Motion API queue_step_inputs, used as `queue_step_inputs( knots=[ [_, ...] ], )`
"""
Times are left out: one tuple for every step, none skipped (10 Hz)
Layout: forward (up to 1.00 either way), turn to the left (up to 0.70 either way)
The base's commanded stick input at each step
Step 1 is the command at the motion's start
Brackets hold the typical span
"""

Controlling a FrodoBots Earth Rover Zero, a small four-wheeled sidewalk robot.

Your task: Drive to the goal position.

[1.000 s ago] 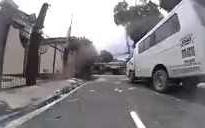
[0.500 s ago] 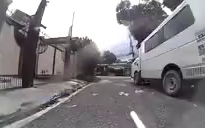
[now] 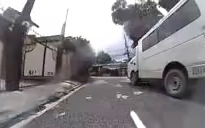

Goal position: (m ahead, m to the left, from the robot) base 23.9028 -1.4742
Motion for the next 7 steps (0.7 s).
queue_step_inputs(
  knots=[
    [0.7, -0.02],
    [0.7, -0.02],
    [0.7, -0.03],
    [0.7, -0.04],
    [0.7, -0.04],
    [0.7, -0.05],
    [0.7, -0.13]
  ],
)
